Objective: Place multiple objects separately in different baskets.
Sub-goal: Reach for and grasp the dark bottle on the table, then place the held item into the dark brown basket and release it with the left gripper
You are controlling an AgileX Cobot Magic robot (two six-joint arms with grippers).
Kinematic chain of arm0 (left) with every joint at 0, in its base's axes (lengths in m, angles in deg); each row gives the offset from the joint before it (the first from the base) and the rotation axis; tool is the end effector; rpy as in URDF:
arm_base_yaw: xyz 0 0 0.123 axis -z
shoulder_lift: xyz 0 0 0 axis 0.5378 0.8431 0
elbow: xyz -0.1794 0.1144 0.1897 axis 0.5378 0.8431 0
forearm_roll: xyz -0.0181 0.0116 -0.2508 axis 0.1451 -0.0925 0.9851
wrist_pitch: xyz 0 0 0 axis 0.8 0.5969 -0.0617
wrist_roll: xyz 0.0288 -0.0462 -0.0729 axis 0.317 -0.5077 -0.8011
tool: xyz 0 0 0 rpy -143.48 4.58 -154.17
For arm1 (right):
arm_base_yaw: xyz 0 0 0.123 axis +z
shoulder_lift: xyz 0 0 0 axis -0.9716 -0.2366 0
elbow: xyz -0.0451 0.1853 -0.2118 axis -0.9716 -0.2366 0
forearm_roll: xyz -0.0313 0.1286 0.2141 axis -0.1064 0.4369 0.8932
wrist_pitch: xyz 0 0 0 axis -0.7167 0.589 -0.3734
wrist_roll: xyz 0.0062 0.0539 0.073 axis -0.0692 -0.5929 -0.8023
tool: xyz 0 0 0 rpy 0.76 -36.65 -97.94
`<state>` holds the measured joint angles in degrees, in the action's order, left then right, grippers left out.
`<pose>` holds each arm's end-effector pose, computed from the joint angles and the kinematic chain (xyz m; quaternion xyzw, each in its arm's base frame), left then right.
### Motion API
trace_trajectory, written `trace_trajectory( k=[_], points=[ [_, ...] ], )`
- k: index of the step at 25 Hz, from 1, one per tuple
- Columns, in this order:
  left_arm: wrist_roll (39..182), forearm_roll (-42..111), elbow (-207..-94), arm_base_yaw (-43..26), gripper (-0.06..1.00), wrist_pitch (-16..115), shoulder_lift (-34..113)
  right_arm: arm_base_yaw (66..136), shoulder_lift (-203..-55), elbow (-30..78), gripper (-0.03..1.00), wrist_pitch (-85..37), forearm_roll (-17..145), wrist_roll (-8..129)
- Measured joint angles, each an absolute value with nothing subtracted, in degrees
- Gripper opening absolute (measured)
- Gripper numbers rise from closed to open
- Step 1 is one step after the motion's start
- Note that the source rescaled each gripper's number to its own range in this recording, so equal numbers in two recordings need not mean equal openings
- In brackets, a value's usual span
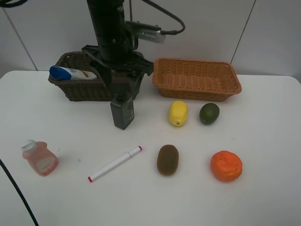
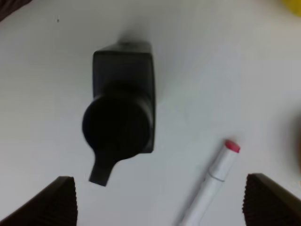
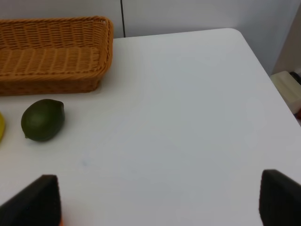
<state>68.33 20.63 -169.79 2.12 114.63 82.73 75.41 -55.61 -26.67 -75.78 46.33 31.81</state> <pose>0.3490 -0.2406 0.2337 0.2301 0.9704 -0.0236 0.0694 -0.0079 -0.0135 0.2804 0.0545 0.8471 -0.0627 0.5248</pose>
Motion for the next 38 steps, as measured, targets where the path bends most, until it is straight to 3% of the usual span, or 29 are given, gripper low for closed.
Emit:
trace_trajectory(
  k=[20, 23, 26, 34, 38],
  points=[
    [68.74, 20.31, -169.31, 1.48, 0.9, 113.44, 93.87, 75.41, -55.61, -26.67, 1.0, -75.78, 46.33, 31.81],
    [68.74, 19.96, -169.36, 1.48, 0.74, 112.58, 93.87, 75.41, -55.61, -26.67, 1.0, -75.78, 46.33, 31.81],
    [68.74, 19.07, -169.47, 1.48, 0.36, 112.47, 93.87, 75.41, -55.61, -26.67, 1.0, -75.78, 46.33, 31.81],
    [70.29, 17.19, -170.12, 1.48, 0.36, 114.22, 91.12, 75.41, -55.61, -26.67, 1.0, -75.78, 46.33, 31.81],
    [71.41, 17.76, -178.06, 0.73, 0.36, 114.56, 85.78, 75.41, -55.61, -26.67, 1.0, -75.78, 46.33, 31.81]
  ],
)
